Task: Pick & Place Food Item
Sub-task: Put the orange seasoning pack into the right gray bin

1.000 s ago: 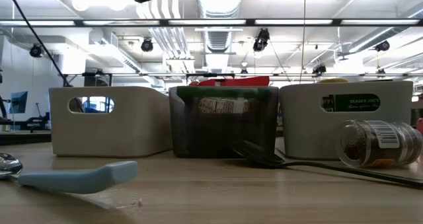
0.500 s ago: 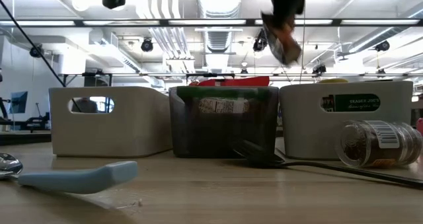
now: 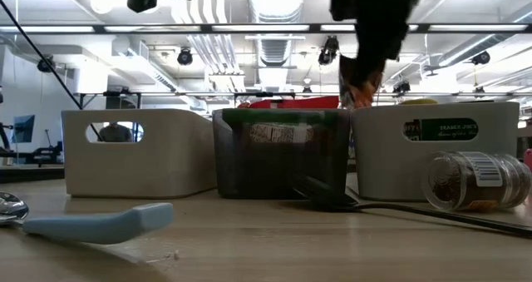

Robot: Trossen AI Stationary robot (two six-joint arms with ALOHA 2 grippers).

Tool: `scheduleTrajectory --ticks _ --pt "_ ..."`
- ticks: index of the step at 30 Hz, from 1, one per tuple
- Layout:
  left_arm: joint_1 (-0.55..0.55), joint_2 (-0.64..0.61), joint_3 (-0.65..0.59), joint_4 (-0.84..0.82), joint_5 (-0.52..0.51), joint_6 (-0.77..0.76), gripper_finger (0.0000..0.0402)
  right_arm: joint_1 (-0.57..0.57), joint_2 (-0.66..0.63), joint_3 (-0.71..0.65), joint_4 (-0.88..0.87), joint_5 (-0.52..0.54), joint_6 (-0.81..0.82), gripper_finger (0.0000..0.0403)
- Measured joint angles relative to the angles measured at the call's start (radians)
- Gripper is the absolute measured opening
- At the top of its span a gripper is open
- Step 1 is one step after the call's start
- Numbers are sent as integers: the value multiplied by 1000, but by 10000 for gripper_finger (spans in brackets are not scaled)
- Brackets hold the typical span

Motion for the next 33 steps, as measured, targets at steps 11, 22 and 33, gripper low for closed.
scheduleTrajectory --ticks 11,22,33 --pt "0 0 0 7 -21 1 305 8 -76 -174 158 56 -16 7" --pt "0 1 0 7 -21 -3 305 9 -16 -206 245 29 -77 8" --pt "0 1 0 8 -21 -3 305 10 59 -182 252 15 -121 8"
